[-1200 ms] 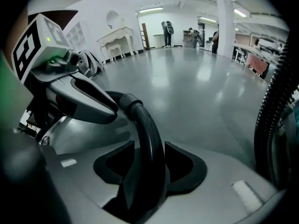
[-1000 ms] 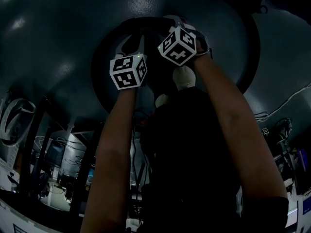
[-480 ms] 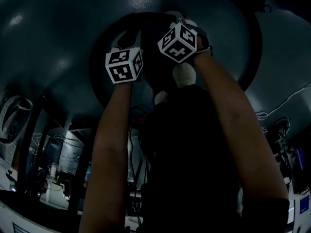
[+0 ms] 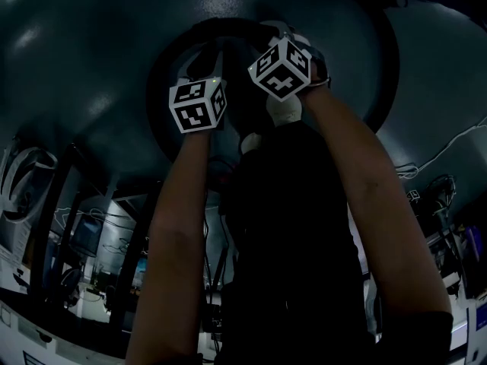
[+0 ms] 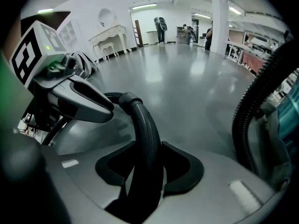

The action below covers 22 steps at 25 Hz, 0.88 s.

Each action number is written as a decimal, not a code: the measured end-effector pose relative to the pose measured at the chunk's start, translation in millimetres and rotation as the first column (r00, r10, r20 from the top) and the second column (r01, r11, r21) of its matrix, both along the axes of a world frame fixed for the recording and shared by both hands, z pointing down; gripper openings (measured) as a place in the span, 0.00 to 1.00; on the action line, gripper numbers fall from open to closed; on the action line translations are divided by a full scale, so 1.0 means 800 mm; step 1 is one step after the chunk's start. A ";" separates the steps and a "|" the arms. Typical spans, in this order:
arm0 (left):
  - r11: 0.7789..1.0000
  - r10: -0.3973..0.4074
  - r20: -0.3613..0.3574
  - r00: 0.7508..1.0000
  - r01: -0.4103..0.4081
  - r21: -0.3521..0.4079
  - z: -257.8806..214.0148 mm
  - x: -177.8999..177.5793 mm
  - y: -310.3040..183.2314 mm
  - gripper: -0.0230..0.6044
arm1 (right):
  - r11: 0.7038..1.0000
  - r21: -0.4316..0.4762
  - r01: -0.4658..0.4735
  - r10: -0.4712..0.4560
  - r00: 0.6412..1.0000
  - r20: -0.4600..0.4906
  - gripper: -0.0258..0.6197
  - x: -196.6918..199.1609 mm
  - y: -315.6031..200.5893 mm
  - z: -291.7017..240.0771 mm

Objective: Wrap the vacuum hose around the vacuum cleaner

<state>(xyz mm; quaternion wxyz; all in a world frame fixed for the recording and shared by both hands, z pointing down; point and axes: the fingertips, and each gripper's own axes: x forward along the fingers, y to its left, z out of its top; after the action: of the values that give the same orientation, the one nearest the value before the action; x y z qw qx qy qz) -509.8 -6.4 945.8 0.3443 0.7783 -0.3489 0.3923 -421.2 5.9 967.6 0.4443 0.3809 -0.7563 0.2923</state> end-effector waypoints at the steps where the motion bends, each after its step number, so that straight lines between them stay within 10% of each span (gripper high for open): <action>1: 1.000 0.013 0.000 1.000 -0.013 0.001 -0.011 0.003 0.001 0.22 | 1.000 0.000 -0.009 0.009 1.000 -0.010 0.30 0.007 0.001 -0.012; 22: 0.979 0.198 -0.018 0.980 -0.197 0.049 -0.301 0.077 0.002 0.26 | 0.992 0.086 -0.097 0.102 0.993 -0.057 0.30 0.088 0.026 -0.342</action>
<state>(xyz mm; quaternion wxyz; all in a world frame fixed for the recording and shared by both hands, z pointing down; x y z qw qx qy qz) -448.2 -5.0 704.7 0.2893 0.8214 -0.2750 0.4075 -350.9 26.4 694.2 0.4359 0.4450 -0.7339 0.2707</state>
